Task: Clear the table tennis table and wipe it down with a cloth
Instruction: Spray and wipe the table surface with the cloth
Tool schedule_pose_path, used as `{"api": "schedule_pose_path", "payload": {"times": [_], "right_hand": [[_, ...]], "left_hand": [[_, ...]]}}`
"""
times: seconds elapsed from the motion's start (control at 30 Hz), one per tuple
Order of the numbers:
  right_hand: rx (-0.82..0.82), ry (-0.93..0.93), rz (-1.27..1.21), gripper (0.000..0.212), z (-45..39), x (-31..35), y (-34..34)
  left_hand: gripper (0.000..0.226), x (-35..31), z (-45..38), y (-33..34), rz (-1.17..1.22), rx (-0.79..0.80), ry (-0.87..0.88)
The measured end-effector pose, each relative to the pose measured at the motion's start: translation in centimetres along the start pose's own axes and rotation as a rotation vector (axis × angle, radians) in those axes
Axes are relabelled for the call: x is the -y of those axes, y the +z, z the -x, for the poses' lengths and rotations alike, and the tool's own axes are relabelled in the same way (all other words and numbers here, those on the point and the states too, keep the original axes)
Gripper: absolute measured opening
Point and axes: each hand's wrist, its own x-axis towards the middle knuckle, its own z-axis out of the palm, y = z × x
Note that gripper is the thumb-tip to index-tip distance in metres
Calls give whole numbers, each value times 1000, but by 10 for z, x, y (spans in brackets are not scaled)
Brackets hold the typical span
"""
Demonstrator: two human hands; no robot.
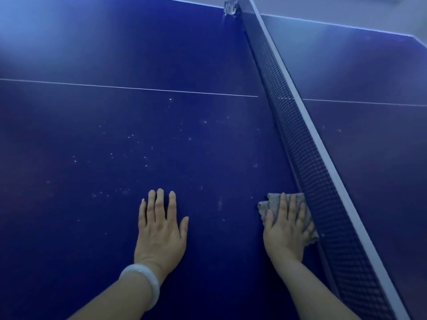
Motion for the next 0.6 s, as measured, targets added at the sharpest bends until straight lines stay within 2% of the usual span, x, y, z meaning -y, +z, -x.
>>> {"api": "schedule_pose_path", "payload": {"times": [0.2,0.3,0.37,0.4,0.47,0.6], "right_hand": [[25,-107,-49,62,-96,46,-9],[78,-394,-49,60,-108,77,-10],[114,-628,-53,58,-104,78,-8],[121,-688,-52,57,-104,70,-6],[91,-627,-44,56,-114,48,-4],[96,-191,-203,54,-150,39,-17]], "left_hand": [[69,-1,-2,1,-30,-5,-33],[70,-2,-3,0,-35,-7,-33],[70,-2,-4,-1,-32,-12,-32],[70,-2,-4,-1,-30,-14,-31],[70,-2,-4,-2,-32,-4,-30],[68,-2,-4,-3,-38,21,-30]]}}
